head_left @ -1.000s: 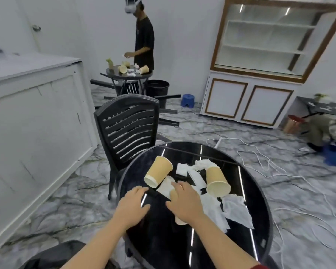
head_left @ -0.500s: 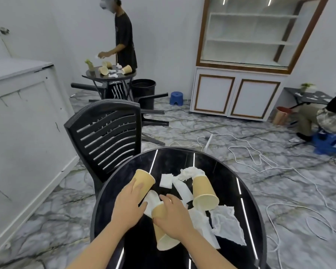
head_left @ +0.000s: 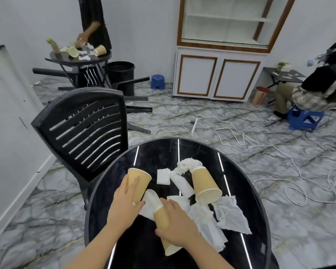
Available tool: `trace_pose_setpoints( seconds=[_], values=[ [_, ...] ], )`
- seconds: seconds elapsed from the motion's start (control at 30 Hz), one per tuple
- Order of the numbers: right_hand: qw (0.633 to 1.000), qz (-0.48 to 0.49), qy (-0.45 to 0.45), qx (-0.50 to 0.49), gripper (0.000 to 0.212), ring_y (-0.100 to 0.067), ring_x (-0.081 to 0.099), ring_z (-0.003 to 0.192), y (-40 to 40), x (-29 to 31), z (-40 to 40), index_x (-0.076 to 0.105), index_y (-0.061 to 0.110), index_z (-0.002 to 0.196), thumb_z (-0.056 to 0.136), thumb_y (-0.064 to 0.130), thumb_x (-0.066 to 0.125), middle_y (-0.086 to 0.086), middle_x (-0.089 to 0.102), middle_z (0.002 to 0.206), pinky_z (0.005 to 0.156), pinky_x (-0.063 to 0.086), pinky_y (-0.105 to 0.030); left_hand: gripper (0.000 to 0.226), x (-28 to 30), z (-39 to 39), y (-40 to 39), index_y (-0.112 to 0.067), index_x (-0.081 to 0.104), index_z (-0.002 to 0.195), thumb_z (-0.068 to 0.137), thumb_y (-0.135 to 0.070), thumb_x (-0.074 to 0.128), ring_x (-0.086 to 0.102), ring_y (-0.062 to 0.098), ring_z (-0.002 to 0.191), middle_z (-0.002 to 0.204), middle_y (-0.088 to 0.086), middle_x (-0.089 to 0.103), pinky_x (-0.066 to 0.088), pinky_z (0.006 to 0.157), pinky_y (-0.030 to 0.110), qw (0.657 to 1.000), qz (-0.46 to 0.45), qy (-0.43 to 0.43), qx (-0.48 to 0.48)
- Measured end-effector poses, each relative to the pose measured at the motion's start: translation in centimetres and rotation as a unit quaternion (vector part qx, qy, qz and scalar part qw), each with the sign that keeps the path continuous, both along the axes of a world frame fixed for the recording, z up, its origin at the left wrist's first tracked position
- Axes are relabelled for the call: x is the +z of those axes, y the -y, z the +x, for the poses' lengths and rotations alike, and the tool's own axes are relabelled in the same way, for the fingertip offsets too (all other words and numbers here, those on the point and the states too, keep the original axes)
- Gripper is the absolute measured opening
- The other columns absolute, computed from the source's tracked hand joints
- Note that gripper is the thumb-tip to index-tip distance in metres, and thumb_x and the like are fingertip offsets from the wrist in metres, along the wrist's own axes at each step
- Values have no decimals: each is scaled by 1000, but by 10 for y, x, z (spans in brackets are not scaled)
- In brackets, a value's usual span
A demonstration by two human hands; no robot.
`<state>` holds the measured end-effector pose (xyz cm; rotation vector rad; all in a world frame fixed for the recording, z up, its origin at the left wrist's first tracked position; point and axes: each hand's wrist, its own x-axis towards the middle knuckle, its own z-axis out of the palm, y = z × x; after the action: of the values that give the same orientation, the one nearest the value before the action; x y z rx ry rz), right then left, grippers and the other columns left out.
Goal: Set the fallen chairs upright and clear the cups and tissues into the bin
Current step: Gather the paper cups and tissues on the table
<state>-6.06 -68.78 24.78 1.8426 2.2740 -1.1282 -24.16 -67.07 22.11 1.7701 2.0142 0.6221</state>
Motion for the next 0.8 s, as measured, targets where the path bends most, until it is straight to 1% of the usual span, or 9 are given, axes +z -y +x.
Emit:
trace_pose_setpoints(
  seconds=[0.1, 0.23, 0.33, 0.4, 0.53, 0.63, 0.7, 0.77, 0.8],
  values=[
    [1000, -2, -9, -9, 87, -22, 37, 130, 0, 1, 2, 10, 38, 142, 71, 42, 59, 7, 15, 154, 95, 44, -41, 80, -7, -1, -1, -38, 7, 143, 85, -26, 61, 32, 31, 127, 157, 2, 1, 43, 94, 42, 1000, 8, 15, 5],
    [999, 3, -23, -21, 86, -21, 37, 130, 1, 1, 3, 11, 38, 143, 72, 41, 59, 9, 15, 154, 95, 43, -41, 79, -16, -3, -4, -33, 13, 144, 83, -21, 62, 39, 35, 119, 156, 8, 9, 43, 93, 43, 1000, 23, 19, -2],
    [999, 3, -43, -31, 86, -17, 35, 132, 1, 0, 4, 12, 37, 143, 72, 40, 59, 10, 16, 154, 98, 42, -38, 78, -17, -5, -4, -35, 14, 143, 83, -20, 61, 37, 33, 120, 156, 5, 7, 42, 93, 42, 999, 24, 44, 7],
    [996, 4, -76, -45, 86, -12, 31, 134, 1, 1, 3, 13, 37, 144, 72, 38, 60, 10, 18, 153, 101, 39, -34, 77, -15, -5, -1, -36, 15, 143, 83, -20, 60, 36, 33, 121, 156, 2, 7, 41, 92, 42, 997, 25, 68, 24],
    [988, 16, -138, -60, 86, -7, 24, 137, -3, 10, -4, 15, 35, 144, 73, 34, 63, 13, 18, 152, 107, 32, -30, 77, -8, -7, 14, -36, 16, 143, 83, -20, 62, 29, 30, 126, 156, 1, 5, 36, 99, 44, 989, 32, 127, 71],
    [985, 30, -168, -34, 84, -6, 28, 133, -7, 16, -15, 17, 34, 143, 74, 32, 64, 13, 21, 151, 102, 31, -24, 77, -1, -13, 29, -35, 20, 142, 82, -19, 64, 28, 27, 129, 155, 4, 9, 31, 102, 40, 984, 62, 138, 98],
    [982, 36, -185, -10, 83, -5, 31, 130, -8, 19, -25, 18, 34, 143, 74, 32, 65, 13, 23, 150, 99, 33, -23, 75, 4, -19, 42, -36, 21, 141, 81, -24, 63, 27, 24, 132, 155, 3, 11, 30, 104, 38, 979, 86, 142, 119],
    [979, 35, -199, 17, 83, -2, 31, 128, -7, 22, -36, 19, 36, 143, 74, 33, 65, 15, 24, 149, 99, 32, -22, 74, 9, -25, 61, -41, 19, 140, 81, -28, 61, 25, 21, 135, 156, -1, 9, 32, 106, 42, 973, 101, 140, 150],
    [978, 33, -204, 33, 82, -2, 30, 128, -6, 22, -42, 19, 36, 143, 75, 33, 66, 16, 25, 147, 99, 32, -23, 74, 11, -27, 72, -42, 19, 140, 82, -26, 62, 24, 21, 136, 156, -2, 9, 32, 107, 43, 970, 107, 139, 171]
  ],
)
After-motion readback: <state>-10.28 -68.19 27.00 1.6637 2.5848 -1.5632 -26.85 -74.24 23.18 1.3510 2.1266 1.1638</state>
